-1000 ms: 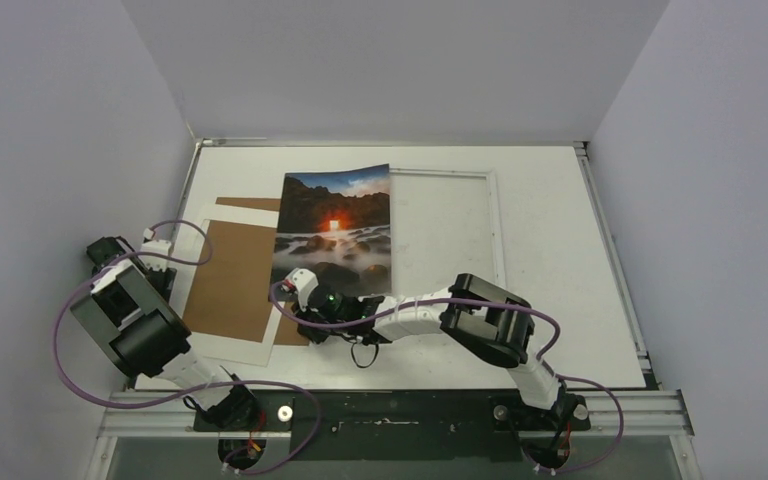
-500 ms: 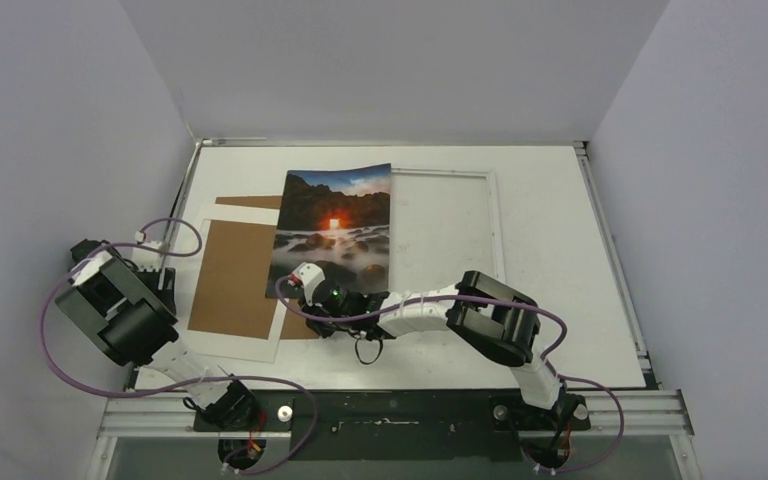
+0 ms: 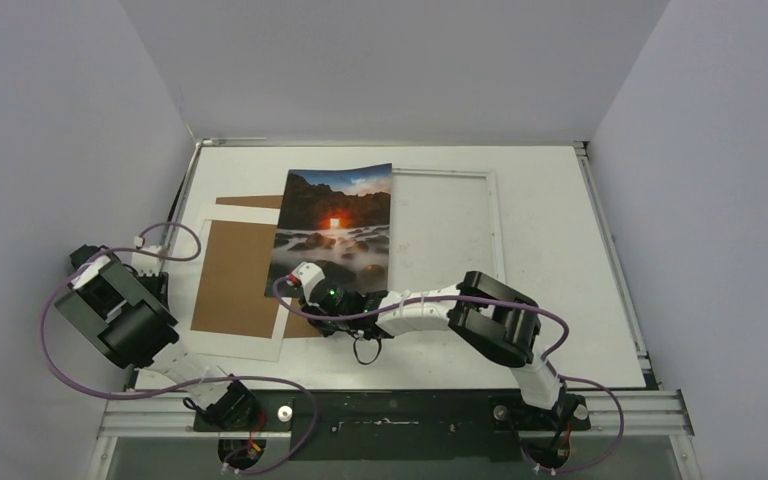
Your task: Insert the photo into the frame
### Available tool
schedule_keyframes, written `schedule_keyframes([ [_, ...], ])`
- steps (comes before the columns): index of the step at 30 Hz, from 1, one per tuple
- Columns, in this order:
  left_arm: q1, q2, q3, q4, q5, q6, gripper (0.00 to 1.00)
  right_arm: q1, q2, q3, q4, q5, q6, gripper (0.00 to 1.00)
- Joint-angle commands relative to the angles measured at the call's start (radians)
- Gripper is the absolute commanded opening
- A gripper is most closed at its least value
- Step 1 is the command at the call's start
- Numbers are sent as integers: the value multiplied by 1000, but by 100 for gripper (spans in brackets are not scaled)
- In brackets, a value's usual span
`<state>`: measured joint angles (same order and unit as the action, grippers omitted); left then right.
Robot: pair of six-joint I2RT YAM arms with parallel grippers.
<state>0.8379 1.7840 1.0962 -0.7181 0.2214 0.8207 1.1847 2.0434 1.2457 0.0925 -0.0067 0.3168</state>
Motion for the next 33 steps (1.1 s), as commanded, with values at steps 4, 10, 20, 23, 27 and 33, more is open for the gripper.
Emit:
schedule_keyframes([
  [4,35,-95,-116,121,-54,39,25,3,-20,-30,-103,41,-13,5],
  [10,25,-131,-98,70,-27,34,12,10,-15,-16,-100,39,-13,5],
  [20,-91,-336,-179,62,-34,52,12,28,-26,12,-100,51,-20,5],
  [23,-123,-357,-176,42,-31,43,15,52,-34,45,-100,78,-34,5],
  [27,-126,-343,-154,20,-39,44,19,89,-21,106,-100,109,-59,12],
  [33,-122,-294,-137,38,-73,73,22,156,-24,95,-38,146,-288,31],
])
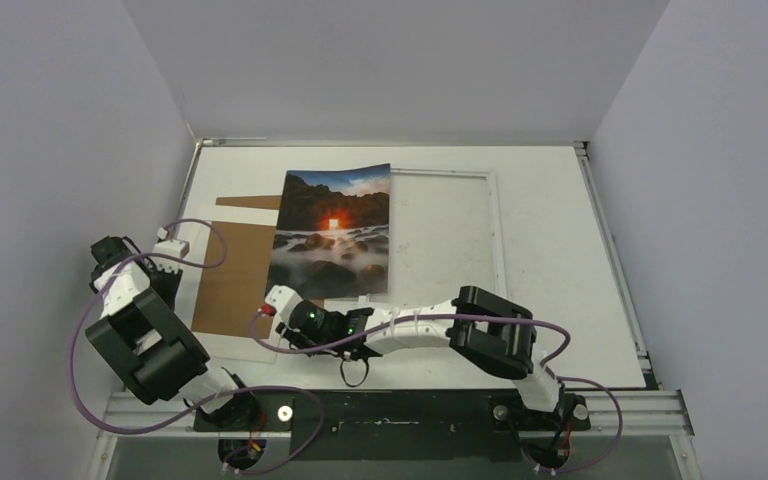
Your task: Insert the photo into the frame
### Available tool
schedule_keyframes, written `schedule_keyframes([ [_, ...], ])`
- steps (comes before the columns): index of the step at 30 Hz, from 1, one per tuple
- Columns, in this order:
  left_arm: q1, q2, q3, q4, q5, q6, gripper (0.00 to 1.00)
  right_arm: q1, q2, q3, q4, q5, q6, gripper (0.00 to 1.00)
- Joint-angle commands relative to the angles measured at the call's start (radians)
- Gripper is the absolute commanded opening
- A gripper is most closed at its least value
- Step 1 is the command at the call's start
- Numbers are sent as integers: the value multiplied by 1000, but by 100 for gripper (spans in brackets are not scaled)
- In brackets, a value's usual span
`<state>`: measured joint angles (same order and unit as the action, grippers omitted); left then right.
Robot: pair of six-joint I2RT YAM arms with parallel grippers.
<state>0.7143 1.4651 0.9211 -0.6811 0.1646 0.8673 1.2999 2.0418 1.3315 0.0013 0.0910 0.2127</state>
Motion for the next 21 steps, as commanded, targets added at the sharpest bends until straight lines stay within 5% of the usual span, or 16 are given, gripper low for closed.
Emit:
schedule_keyframes([
  [1,-9,29,36,5,-16,20,22,45,-27,-11,77,53,-233,37],
  [8,-51,78,75,-53,85,-102,23,42,-59,-199,306,-18,-527,70],
  [15,-37,115,110,-21,21,-109,38,70,-22,-253,411,-28,-685,76],
  [21,-47,110,41,78,-54,-90,39,89,18,-255,520,-10,-792,82],
])
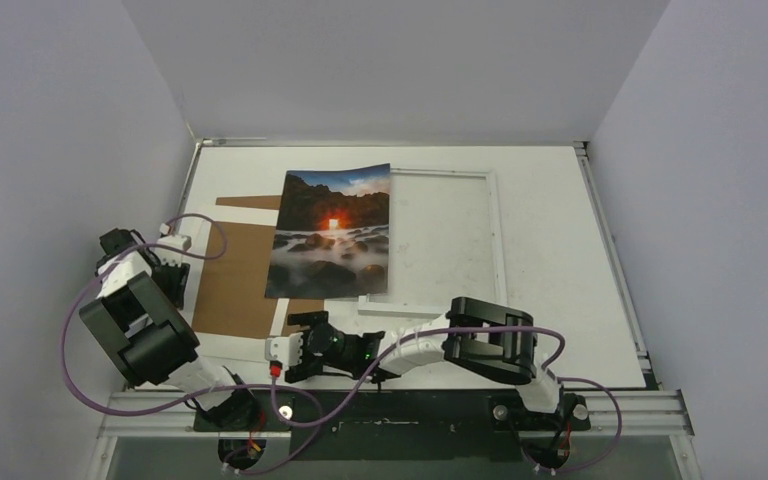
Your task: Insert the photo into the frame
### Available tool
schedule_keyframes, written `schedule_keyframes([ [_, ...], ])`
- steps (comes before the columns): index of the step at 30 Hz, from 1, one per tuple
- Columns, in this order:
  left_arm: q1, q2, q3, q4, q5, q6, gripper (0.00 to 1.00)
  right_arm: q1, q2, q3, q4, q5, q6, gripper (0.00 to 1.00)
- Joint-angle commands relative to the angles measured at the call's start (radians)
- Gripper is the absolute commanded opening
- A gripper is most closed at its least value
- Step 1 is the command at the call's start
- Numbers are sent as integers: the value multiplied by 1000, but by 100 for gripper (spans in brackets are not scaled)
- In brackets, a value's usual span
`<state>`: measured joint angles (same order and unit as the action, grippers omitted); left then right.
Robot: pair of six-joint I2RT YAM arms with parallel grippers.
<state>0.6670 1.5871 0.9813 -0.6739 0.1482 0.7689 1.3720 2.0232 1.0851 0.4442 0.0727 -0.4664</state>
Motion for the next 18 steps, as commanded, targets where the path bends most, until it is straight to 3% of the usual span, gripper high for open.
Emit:
schedule_keyframes([
  [1,10,-10,-10,64,-29,2,38,22,44,2,86,11,-124,82],
  [7,29,-32,73,88,-83,-24,39,53,64,28,107,15,-163,83],
  [12,22,-21,16,233,-195,-7,39,70,63,14,151,51,-136,83],
  [18,22,46,-38,310,-224,10,40,91,60,-14,195,75,-78,83],
])
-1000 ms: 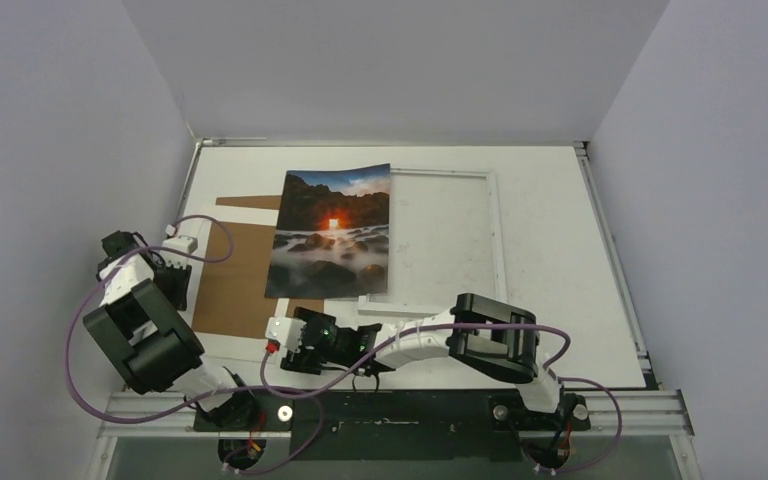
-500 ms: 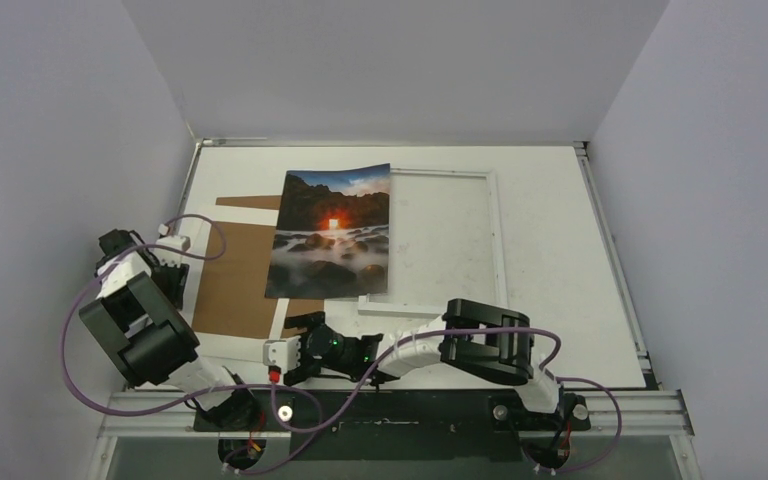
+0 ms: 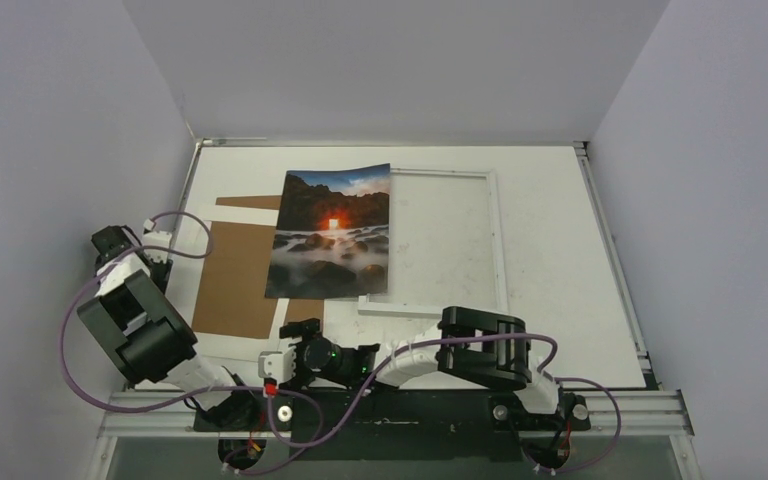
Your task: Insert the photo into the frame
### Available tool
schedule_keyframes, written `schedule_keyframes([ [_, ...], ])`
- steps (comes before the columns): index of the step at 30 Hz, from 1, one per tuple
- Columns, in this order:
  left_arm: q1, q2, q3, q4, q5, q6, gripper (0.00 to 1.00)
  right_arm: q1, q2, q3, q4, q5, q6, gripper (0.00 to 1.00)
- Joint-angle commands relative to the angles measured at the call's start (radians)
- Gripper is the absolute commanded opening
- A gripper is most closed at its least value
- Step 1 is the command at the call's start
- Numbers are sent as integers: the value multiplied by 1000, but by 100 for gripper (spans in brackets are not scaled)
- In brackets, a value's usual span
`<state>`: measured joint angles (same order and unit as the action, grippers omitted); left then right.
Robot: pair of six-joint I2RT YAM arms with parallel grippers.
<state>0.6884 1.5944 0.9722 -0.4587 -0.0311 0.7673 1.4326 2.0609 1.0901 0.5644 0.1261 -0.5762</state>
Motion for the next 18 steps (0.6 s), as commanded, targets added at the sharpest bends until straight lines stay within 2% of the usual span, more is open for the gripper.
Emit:
schedule_keyframes([
  [1,0,47,-34,102,-44,11,40,36,25,-23,80,25,36,83],
  [6,1,70,-56,121,-36,20,39,42,26,-47,97,27,48,83],
  [12,-2,64,-71,58,20,10,37,39,21,-59,109,8,66,83],
  [18,-6,6,-160,35,31,42,36,26,47,-43,110,-25,75,83],
])
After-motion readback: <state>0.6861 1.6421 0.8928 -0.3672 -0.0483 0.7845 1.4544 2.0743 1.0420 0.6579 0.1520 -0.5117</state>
